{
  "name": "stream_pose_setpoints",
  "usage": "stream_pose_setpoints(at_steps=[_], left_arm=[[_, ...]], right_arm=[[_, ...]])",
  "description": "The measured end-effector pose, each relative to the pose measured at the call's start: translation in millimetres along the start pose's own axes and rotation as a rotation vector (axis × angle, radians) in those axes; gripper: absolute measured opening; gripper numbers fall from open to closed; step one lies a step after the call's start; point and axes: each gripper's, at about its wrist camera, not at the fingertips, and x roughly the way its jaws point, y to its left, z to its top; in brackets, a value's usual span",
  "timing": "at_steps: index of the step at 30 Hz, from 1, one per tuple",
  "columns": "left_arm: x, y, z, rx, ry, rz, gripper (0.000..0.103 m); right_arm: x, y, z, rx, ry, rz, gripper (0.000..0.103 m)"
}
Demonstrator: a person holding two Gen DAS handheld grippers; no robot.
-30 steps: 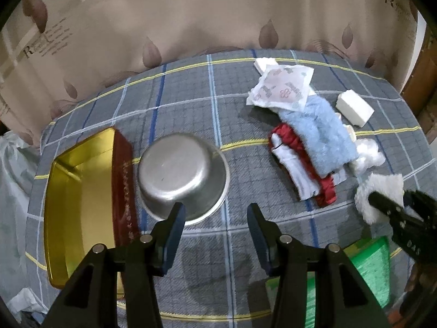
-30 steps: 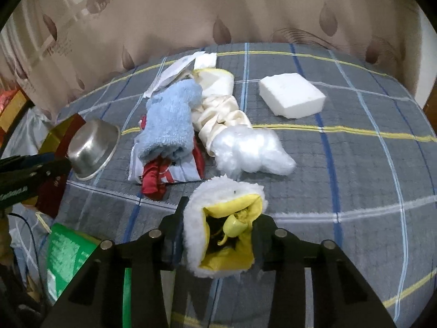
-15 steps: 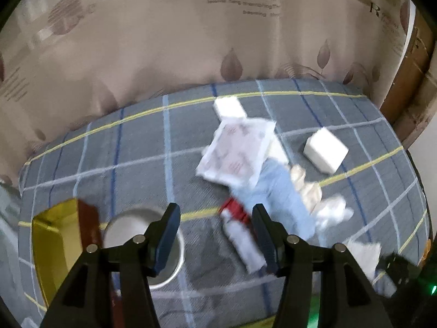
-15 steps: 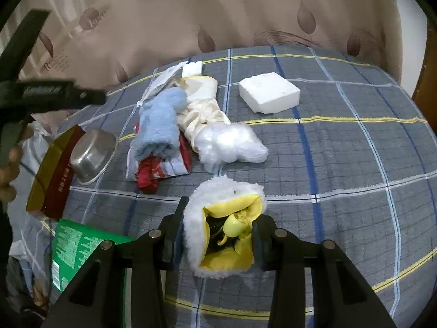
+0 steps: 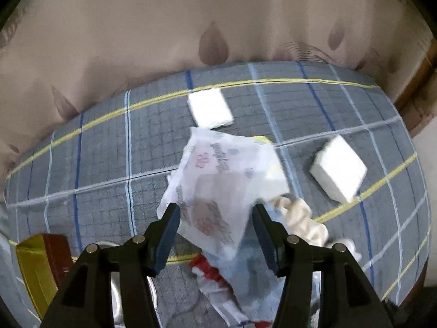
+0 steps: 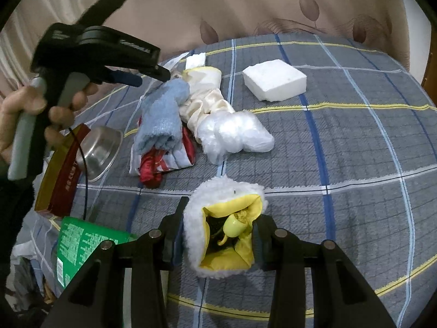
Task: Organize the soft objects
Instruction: 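Grasp the white printed wipe packet with the left gripper and lift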
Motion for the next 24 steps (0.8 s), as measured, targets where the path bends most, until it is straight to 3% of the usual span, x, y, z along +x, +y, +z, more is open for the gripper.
stream_pose_setpoints(at_steps=[7, 10, 14, 24], left_arm=[[13, 15, 1, -0.061, 0.026, -0.06, 0.054], [10, 20, 1, -0.077, 0.016, -0.086, 0.031], [7, 28, 2, -0.112, 0.009, -0.112, 0.014], [-11, 36, -8, -0.117, 0.004, -0.127, 0.012]], right_arm=[[2, -2, 0, 0.003, 0.005, 0.002, 0.037], [3, -2, 0, 0.003, 0.01, 0.002, 0.037], [3, 0, -1, -0.004, 0.01, 0.001, 0.037], [0, 2, 0, -0.018, -0.007, -0.026, 0.037]])
